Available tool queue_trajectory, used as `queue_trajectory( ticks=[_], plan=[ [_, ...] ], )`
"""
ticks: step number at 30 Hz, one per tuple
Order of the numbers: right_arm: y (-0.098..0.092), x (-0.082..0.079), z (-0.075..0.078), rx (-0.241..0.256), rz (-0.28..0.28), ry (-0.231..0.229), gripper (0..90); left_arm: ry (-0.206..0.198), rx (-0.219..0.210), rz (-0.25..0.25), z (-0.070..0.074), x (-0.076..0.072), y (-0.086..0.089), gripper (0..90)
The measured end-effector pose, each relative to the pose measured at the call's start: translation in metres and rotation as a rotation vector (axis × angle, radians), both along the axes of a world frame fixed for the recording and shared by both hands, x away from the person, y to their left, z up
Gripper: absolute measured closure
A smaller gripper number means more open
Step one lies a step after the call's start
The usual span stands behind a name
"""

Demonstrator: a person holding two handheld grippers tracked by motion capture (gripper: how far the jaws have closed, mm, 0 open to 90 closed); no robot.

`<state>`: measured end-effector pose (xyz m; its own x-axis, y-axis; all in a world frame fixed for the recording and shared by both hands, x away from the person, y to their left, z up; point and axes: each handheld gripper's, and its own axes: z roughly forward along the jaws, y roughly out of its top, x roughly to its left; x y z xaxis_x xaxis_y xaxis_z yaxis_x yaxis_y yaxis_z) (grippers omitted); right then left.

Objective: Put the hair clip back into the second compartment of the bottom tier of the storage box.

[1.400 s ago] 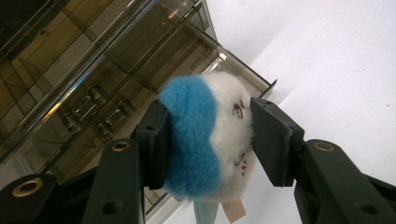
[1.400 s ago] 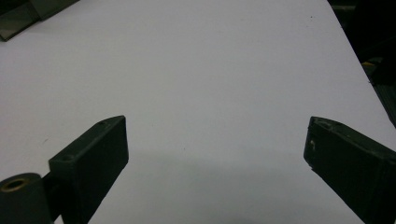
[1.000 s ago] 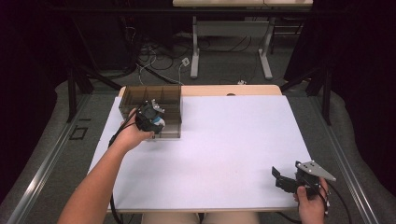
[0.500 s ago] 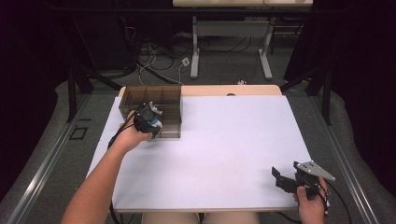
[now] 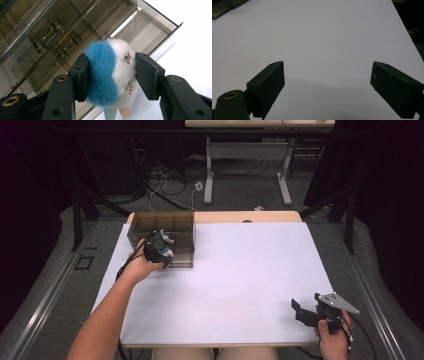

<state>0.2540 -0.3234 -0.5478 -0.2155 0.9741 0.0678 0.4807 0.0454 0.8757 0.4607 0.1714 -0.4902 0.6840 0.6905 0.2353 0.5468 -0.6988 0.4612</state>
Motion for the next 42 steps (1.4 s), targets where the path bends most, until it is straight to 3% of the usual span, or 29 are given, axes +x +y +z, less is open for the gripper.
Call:
queue_trajectory(
  ticks=[5, 14, 28, 35, 42],
  plan=[
    [-0.001, 0.000, 0.000, -0.001, -0.004, -0.003, 11.7, -0.011, 0.009, 0.001, -0.001, 0.000, -0.002, 42.9],
    [0.000, 0.000, 0.000, 0.003, -0.004, 0.003, 11.7, -0.031, -0.022, 0.031, 0.003, -0.002, -0.001, 31.5],
    [-0.002, -0.003, -0.001, 0.005, -0.008, -0.004, 11.8, -0.065, -0.047, 0.011, 0.005, -0.010, 0.001, 27.3],
    [-0.007, -0.008, 0.002, 0.004, -0.023, 0.000, 11.8, -0.095, -0.142, 0.022, 0.017, -0.018, -0.003, 23.1],
    [-0.005, -0.007, 0.003, 0.004, -0.023, 0.002, 11.7, -0.071, -0.251, 0.036, 0.023, -0.033, -0.005, 18.0]
  ],
)
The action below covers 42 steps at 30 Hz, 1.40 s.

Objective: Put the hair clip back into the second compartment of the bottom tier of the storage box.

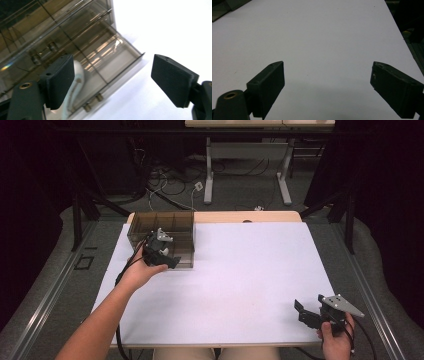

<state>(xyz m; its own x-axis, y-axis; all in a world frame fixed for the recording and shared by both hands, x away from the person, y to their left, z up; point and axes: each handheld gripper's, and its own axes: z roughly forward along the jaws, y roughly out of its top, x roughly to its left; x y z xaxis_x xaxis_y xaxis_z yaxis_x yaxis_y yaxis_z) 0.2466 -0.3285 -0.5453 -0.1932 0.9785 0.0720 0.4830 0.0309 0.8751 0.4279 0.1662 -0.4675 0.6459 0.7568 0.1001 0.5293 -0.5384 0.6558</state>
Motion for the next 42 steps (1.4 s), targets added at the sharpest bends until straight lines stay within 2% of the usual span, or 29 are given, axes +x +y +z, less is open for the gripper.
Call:
queue_trajectory(
  ticks=[2, 3, 8, 10, 17, 19, 21, 23, 25, 27, 28, 34, 35, 36, 38, 42],
  plan=[
    [0.000, 0.001, 0.000, 0.002, 0.002, -0.005, 11.7, 0.005, -0.030, 0.006, -0.001, -0.004, 0.001, 16.6],
    [0.001, 0.002, -0.001, 0.002, 0.001, -0.025, 11.7, 0.002, -0.044, 0.013, -0.001, -0.006, 0.002, 16.4],
    [0.001, 0.003, -0.001, 0.004, 0.007, -0.016, 11.7, 0.004, -0.125, 0.033, -0.001, -0.018, 0.010, 12.5],
    [0.002, 0.003, -0.001, 0.005, 0.008, -0.021, 11.8, 0.009, -0.172, 0.036, -0.003, -0.023, 0.013, 10.9],
    [0.002, 0.003, 0.000, -0.002, 0.008, -0.017, 11.7, 0.015, -0.229, 0.053, -0.009, -0.041, 0.023, 5.3],
    [0.003, 0.003, -0.001, 0.006, 0.008, -0.021, 11.7, 0.008, -0.265, 0.066, -0.011, -0.046, 0.025, 3.8],
    [0.002, 0.003, -0.001, -0.003, 0.006, -0.018, 11.7, 0.003, -0.268, 0.065, -0.012, -0.050, 0.028, 3.0],
    [0.002, 0.003, -0.001, 0.001, 0.005, -0.015, 11.7, -0.011, -0.297, 0.080, -0.013, -0.055, 0.029, 2.4],
    [0.002, 0.002, 0.000, 0.002, 0.010, -0.007, 11.7, -0.021, -0.306, 0.087, -0.014, -0.059, 0.032, 1.5],
    [0.002, 0.002, 0.000, 0.003, 0.006, -0.009, 11.7, -0.026, -0.316, 0.095, -0.015, -0.064, 0.036, 1.1],
    [0.002, 0.003, -0.001, 0.009, 0.006, -0.025, 11.7, -0.035, -0.321, 0.104, -0.016, -0.066, 0.037, 0.7],
    [0.002, 0.003, -0.001, 0.004, 0.002, -0.025, 11.7, -0.075, -0.344, 0.137, -0.020, -0.081, 0.047, 0.7],
    [0.003, 0.004, -0.002, 0.009, -0.007, -0.045, 11.7, -0.083, -0.342, 0.138, -0.020, -0.084, 0.049, 0.7],
    [0.002, 0.002, 0.000, 0.004, 0.005, -0.008, 11.7, -0.092, -0.346, 0.141, -0.021, -0.087, 0.050, 0.7],
    [0.002, 0.002, 0.000, 0.003, 0.006, -0.009, 11.7, -0.091, -0.364, 0.138, -0.023, -0.092, 0.052, 0.7],
    [0.003, 0.003, -0.001, 0.004, 0.006, -0.021, 11.7, -0.125, -0.365, 0.126, -0.025, -0.103, 0.056, 0.7]
  ],
)
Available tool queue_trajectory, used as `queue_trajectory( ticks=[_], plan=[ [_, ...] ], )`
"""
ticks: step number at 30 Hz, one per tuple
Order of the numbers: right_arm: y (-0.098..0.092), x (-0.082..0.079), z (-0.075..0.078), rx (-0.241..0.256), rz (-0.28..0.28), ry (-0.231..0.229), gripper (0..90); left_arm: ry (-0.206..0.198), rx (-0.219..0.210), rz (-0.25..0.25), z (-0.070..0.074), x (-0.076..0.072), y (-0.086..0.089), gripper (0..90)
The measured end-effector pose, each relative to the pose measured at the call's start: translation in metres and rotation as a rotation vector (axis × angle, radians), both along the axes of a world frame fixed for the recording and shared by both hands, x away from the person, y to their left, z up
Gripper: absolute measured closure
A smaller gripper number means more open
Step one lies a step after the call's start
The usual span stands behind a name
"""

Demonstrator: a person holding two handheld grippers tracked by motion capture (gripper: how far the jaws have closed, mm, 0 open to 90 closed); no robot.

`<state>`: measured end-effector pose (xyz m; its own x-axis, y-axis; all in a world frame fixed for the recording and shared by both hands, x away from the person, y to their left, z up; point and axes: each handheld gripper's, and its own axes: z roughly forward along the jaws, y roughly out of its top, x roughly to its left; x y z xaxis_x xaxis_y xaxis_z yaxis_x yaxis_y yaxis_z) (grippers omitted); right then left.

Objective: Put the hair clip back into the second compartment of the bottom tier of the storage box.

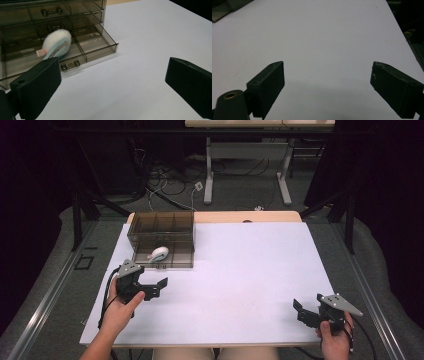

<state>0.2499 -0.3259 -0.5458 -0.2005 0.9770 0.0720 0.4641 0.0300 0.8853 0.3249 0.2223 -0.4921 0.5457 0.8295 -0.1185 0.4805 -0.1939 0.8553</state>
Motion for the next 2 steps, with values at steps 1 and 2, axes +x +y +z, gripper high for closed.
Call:
queue_trajectory(
  ticks=[1, 2],
  plan=[
    [0.0004, 0.0003, -0.0002, 0.003, -0.003, -0.004, 11.7, -0.005, -0.001, -0.002, 0.0004, -0.0020, 0.0005, 0.6],
    [0.0004, 0.0003, -0.0002, 0.002, -0.002, -0.003, 11.7, -0.009, -0.002, -0.002, 0.0011, -0.0041, 0.0015, 0.6]
  ],
)
